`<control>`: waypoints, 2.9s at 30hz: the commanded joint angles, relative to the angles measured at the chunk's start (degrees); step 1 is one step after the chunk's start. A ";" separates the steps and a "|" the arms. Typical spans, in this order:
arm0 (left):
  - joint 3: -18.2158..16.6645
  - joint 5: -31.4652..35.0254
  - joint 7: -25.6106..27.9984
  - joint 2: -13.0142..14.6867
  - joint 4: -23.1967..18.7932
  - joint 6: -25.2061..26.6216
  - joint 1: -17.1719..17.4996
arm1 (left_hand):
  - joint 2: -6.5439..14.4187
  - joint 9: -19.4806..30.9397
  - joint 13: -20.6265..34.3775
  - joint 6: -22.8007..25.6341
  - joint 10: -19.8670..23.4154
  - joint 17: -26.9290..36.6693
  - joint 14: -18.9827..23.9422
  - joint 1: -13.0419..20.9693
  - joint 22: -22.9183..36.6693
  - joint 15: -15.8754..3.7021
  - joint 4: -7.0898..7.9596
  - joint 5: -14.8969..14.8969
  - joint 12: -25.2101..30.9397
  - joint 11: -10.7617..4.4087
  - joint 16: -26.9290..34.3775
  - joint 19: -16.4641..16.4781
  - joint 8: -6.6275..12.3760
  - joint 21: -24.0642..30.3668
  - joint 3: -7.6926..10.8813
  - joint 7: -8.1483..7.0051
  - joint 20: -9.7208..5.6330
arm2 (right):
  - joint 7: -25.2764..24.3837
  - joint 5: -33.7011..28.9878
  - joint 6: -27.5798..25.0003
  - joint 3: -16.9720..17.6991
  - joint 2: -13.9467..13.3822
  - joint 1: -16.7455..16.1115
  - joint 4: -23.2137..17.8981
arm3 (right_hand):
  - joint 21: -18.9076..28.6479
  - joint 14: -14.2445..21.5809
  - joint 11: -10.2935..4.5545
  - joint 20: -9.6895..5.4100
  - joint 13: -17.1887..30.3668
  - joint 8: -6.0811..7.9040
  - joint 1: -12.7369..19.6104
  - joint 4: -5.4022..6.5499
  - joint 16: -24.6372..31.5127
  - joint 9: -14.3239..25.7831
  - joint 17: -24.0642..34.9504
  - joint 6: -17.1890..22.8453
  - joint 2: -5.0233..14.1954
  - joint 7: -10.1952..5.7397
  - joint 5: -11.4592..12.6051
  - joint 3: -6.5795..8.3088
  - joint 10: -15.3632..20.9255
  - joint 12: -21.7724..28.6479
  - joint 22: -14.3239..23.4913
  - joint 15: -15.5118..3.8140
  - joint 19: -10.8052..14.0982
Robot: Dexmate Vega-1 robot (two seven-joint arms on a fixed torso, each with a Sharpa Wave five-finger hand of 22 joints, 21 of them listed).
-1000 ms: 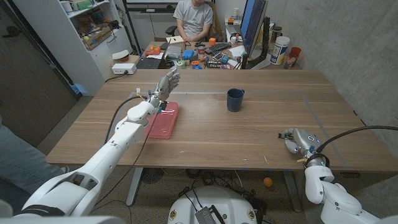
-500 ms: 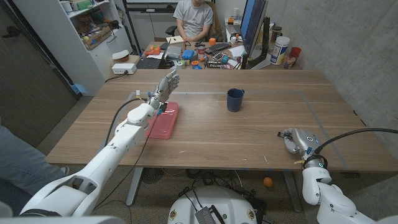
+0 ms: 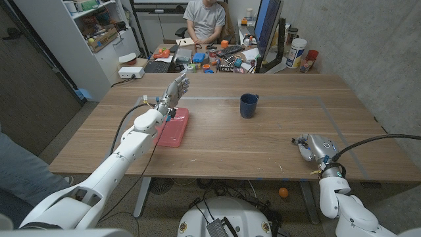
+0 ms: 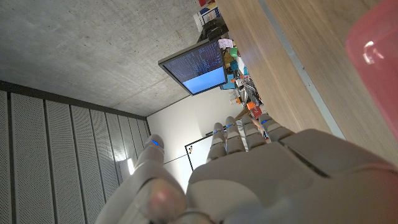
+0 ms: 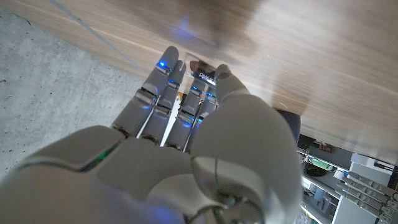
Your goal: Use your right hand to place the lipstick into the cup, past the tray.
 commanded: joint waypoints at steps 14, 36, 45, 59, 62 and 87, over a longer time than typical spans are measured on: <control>0.47 0.12 -1.07 0.13 0.36 -0.69 -0.79 | 0.49 0.15 0.25 0.41 -0.16 0.24 -0.49 0.32 0.17 0.23 -0.28 0.06 0.07 0.05 0.13 -0.18 0.14 0.31 0.06 -0.05 0.40 | 0.65 -8.70 0.78 2.36 0.25 -1.27 -4.64 | 0.35 1.02 -0.22 -0.28 0.30 0.37 -0.31 0.15 -0.67 1.03 0.28 6.85 0.49 -3.22 0.40 -0.09 -0.04 0.00 0.10 -5.67 0.53; 0.24 -0.23 -0.58 0.79 -1.00 -0.82 0.33 | 0.53 0.15 0.25 0.46 -0.24 0.24 -0.48 0.34 0.17 0.20 -0.33 0.05 0.05 -0.10 0.16 -0.29 0.14 0.32 0.02 0.04 0.51 | -0.35 -8.16 11.27 2.82 5.90 4.82 -2.74 | 0.70 2.20 0.41 -0.30 -0.10 0.22 -1.40 0.81 -1.75 0.99 0.07 6.29 0.67 -3.33 0.32 -0.43 -0.05 -0.46 0.16 -5.87 0.88; 0.16 -0.27 -0.60 0.96 -0.99 -1.09 0.39 | 0.54 0.15 0.25 0.45 -0.17 0.23 -0.54 0.36 0.17 0.21 -0.36 0.05 0.08 0.06 0.14 -0.30 0.13 0.33 0.01 -0.03 0.52 | 0.74 -9.32 13.65 2.13 6.88 7.37 -1.92 | 0.86 2.72 0.23 -0.32 -0.32 0.19 -1.63 0.92 -1.91 0.97 0.17 6.22 0.82 -3.23 0.26 -0.55 0.48 -0.48 0.19 -5.93 1.04; 0.07 -0.23 -0.39 1.28 -1.68 -1.14 0.60 | 0.58 0.15 0.24 0.42 -0.23 0.23 -0.54 0.38 0.17 0.24 -0.39 0.04 0.07 0.20 0.16 -0.37 0.11 0.33 0.00 -0.01 0.42 | 4.54 -14.16 15.72 0.35 6.53 11.74 -0.27 | 0.97 2.99 0.21 -0.23 -0.60 0.22 -1.68 0.82 -2.33 0.94 0.25 6.31 0.79 -3.28 0.22 -0.67 0.29 -0.86 0.22 -5.67 0.97; -0.02 -0.28 -0.33 1.45 -1.98 -1.21 0.79 | 0.59 0.15 0.24 0.50 -0.21 0.23 -0.55 0.38 0.17 0.22 -0.40 0.05 0.07 0.23 0.16 -0.42 0.14 0.31 -0.01 0.03 0.24 | 5.86 -15.57 15.91 -0.13 6.44 13.04 0.18 | 0.99 3.02 0.20 -0.22 -0.64 0.22 -1.68 0.80 -2.40 0.93 0.27 6.32 0.78 -3.32 0.21 -0.70 0.30 -0.91 0.22 -5.71 0.97; -0.17 -0.49 -0.28 2.96 -3.89 -0.93 2.10 | 0.61 0.15 0.24 0.39 -0.24 0.23 -0.61 0.41 0.17 0.25 -0.45 0.03 0.07 0.12 0.16 -0.67 0.09 0.27 -0.04 0.04 0.41 | 16.35 -27.95 18.95 -2.55 6.31 22.75 4.02 | 1.18 3.34 -0.30 0.02 -1.07 0.23 -1.90 0.73 -3.12 0.88 0.54 6.34 0.74 -3.57 0.22 -1.00 0.31 -1.45 0.26 -5.75 0.81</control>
